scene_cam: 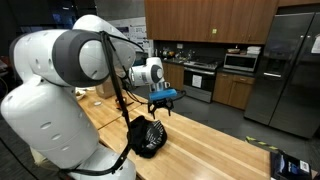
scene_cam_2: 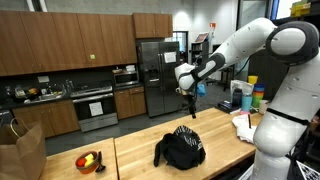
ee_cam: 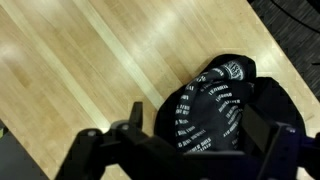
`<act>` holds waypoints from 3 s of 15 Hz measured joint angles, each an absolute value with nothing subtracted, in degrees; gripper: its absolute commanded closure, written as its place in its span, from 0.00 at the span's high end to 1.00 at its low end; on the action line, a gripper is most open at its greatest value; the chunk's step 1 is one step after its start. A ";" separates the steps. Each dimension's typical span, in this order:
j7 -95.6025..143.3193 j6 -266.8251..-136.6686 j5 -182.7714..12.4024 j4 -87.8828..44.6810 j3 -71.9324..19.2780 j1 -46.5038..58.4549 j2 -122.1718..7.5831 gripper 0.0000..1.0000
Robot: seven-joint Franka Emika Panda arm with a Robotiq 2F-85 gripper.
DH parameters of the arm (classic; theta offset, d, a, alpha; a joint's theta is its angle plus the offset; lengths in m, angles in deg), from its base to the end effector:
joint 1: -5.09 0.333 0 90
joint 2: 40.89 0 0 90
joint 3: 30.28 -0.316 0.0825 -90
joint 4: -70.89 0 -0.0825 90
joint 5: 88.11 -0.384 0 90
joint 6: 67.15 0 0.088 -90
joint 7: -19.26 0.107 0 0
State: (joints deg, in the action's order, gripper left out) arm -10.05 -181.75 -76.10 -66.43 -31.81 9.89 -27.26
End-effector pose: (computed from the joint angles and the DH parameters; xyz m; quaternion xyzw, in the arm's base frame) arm 0.4404 0.0362 0.3968 0.9282 0.3512 -0.0963 0.0768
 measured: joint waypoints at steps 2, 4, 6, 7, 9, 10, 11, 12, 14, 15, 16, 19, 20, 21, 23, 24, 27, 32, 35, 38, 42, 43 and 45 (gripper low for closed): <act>-9.52 -181.97 -76.09 -66.78 -33.08 10.87 -27.87 1.00; -9.31 -182.32 -75.95 -67.28 -34.25 11.75 -28.23 1.00; -9.30 -182.93 -75.84 -67.86 -35.24 12.58 -28.75 1.00; -9.27 -183.09 -75.59 -68.03 -35.65 12.90 -29.14 1.00; -9.22 -183.34 -75.48 -68.10 -36.39 13.42 -30.32 1.00; -9.18 -183.79 -75.48 -68.13 -36.71 13.62 -30.99 1.00; -9.13 -184.36 -75.48 -68.14 -36.97 13.79 -31.70 1.00; -9.04 -185.12 -75.48 -68.14 -37.30 13.84 -32.48 1.00; -8.99 -186.65 -75.44 -68.13 -37.86 14.00 -34.03 1.00; -8.98 -187.39 -75.41 -68.10 -38.16 14.09 -34.79 1.00; -8.97 -188.05 -75.40 -68.07 -38.44 14.21 -35.53 1.00; -8.49 -189.61 -74.81 -67.97 -39.46 14.73 -37.43 1.00; -8.01 -190.08 -74.41 -67.90 -39.90 14.97 -38.07 1.00; -7.40 -190.64 -73.87 -67.82 -40.36 15.23 -38.71 1.00; -6.31 -191.70 -73.54 -67.52 -41.31 15.86 -39.96 1.00; -5.85 -192.13 -73.70 -67.15 -41.69 16.20 -40.58 0.83; -5.11 -192.74 -75.20 -64.92 -42.62 16.77 -42.51 0.61; -4.71 -192.79 -77.90 -61.41 -42.73 16.71 -44.77 0.22; -4.15 -192.74 -78.88 -60.20 -42.65 16.66 -45.38 0.01; -3.48 -192.29 -78.97 -59.92 -42.54 16.41 -45.44 0.00; -3.01 -189.17 -78.97 -58.75 -42.36 16.08 -45.02 0.01; -2.91 -187.84 -78.97 -58.12 -42.35 16.03 -44.45 0.01; -2.72 -183.30 -78.97 -56.08 -42.36 16.05 -42.38 0.01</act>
State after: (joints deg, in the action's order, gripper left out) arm -2.72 -183.30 -78.97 -56.08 -42.36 16.05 -42.38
